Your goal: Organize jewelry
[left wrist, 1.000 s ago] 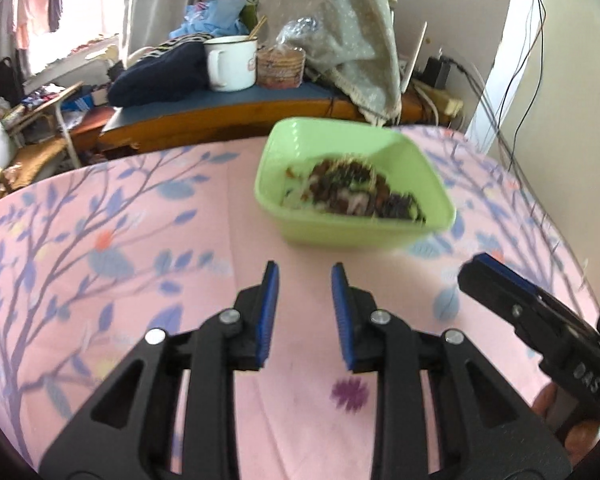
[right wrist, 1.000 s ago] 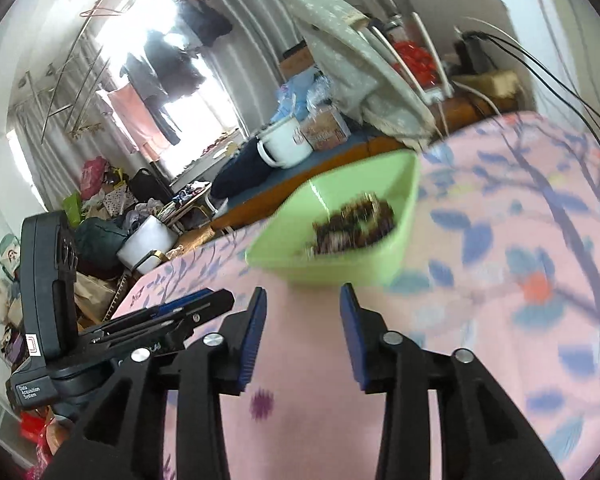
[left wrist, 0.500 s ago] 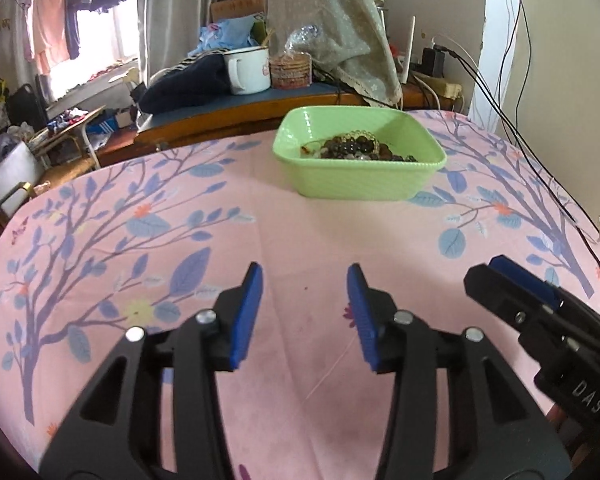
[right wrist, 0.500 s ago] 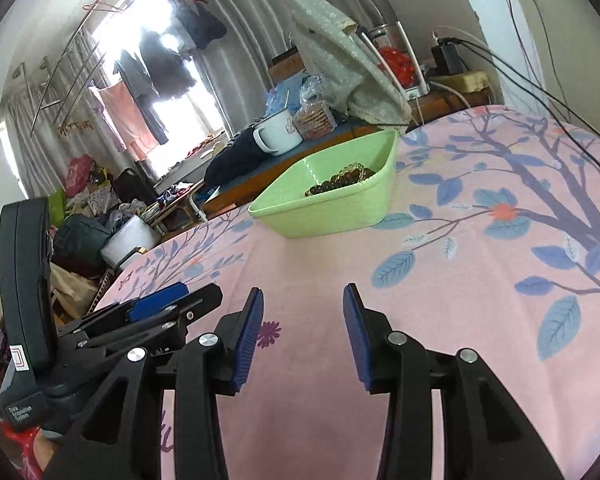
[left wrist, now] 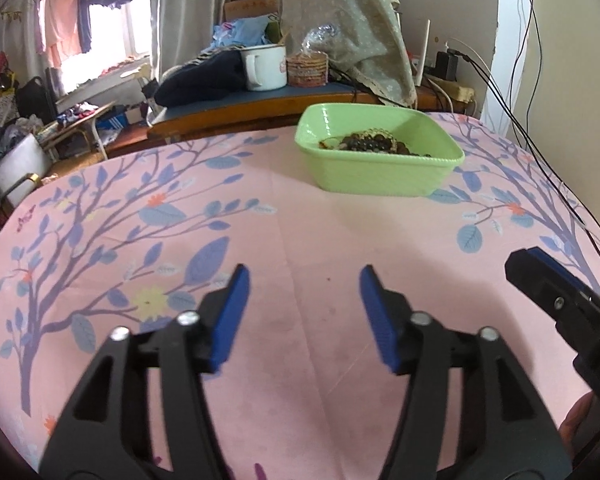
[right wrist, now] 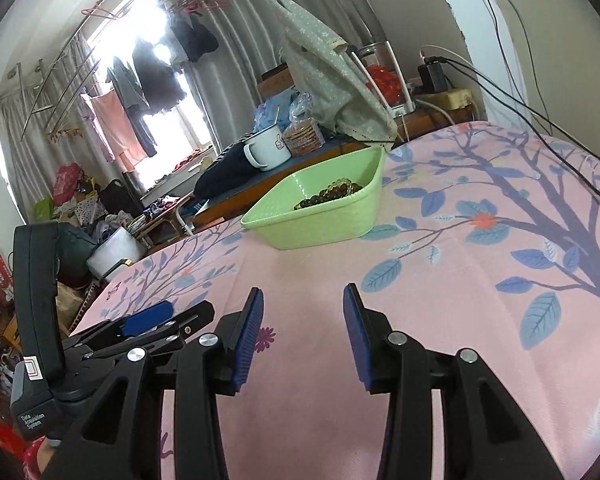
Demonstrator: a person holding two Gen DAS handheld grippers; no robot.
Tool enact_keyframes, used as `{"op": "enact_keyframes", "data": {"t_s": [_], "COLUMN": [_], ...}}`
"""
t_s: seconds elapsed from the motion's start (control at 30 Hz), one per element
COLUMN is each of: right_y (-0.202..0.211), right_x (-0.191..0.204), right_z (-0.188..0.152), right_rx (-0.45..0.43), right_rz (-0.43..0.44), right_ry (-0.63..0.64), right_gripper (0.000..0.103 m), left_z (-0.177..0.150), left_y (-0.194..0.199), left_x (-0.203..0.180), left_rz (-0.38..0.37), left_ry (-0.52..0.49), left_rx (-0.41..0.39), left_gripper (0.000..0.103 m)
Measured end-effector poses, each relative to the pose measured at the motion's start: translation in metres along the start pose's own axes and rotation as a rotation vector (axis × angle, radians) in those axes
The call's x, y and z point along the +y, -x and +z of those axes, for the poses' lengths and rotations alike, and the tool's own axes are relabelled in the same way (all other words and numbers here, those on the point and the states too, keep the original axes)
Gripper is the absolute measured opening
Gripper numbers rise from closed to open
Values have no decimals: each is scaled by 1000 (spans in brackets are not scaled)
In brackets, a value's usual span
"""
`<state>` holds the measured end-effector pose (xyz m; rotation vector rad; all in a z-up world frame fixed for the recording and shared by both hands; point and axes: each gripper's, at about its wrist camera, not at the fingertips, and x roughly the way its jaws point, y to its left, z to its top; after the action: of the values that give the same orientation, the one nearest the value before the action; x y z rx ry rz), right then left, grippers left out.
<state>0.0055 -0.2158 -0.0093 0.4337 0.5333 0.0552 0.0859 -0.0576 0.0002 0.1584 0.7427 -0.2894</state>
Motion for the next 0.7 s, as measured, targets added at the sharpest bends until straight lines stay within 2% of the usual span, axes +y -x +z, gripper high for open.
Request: {"op": "enact_keyframes", "data": {"t_s": [0.13,0.37,0.43,0.6,0.7], "right_y": [0,1,2,4,4], "right_x": [3,12,15,17,18], "right_z": [0,-2,-2,-3,-3], "right_rx": [-15,-29,-35,-44,-44], "right_rz": [-15,-30,-35,-43,-47], "right_ry": [11,55,68,73,76], "right_gripper": [14,14,14,15,17], "left_z": [2,3,4,6,7], "left_y": [6,9,12,19,22], "left_x": [4,7,8,11,11], "left_rz": [22,18,22,32,45], "left_ry": [2,5,7,18,12], "left_rx": [-29,-33,-43,-74,-88], "left_gripper": [68,80,88,97,97]}}
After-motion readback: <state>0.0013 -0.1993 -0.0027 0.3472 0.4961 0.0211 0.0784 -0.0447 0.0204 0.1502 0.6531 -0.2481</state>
